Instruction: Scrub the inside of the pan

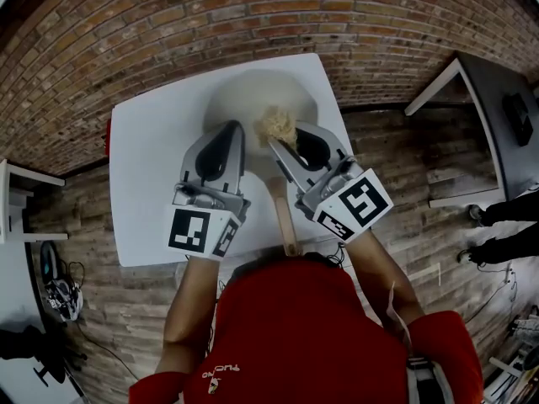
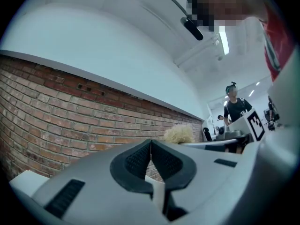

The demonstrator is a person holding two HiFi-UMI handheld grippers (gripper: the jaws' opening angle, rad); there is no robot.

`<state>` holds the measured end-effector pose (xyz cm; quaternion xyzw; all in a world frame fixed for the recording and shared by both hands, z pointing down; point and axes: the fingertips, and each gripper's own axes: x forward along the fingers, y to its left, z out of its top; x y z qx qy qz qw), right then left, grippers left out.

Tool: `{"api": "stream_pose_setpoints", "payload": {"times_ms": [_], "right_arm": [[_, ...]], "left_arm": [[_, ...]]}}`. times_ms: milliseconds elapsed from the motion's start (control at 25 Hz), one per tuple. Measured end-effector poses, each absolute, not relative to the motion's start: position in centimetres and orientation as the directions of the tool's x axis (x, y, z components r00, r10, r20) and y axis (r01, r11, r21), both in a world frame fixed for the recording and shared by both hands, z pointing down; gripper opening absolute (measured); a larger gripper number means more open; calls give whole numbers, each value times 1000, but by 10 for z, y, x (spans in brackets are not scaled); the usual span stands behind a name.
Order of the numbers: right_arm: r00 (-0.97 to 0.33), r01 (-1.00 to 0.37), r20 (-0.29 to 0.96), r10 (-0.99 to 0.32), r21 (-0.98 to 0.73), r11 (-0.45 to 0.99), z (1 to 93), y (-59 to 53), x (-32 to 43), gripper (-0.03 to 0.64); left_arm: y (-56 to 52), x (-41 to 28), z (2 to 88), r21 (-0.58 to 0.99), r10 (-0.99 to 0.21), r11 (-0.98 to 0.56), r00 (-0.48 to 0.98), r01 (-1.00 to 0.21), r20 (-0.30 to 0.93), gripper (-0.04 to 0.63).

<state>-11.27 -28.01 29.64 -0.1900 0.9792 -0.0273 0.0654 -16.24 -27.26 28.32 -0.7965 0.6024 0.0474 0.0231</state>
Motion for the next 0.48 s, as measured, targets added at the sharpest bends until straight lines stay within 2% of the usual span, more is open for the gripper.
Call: {"api": "stream_pose_setpoints", "payload": {"times_ms": [480], "right_arm": [[-924,-358,-118,-364,-72,931,297,-271,-108,86]], "left_arm": [[-267,-161,288,22,-960,-266,263,-964,-98,15]]}}
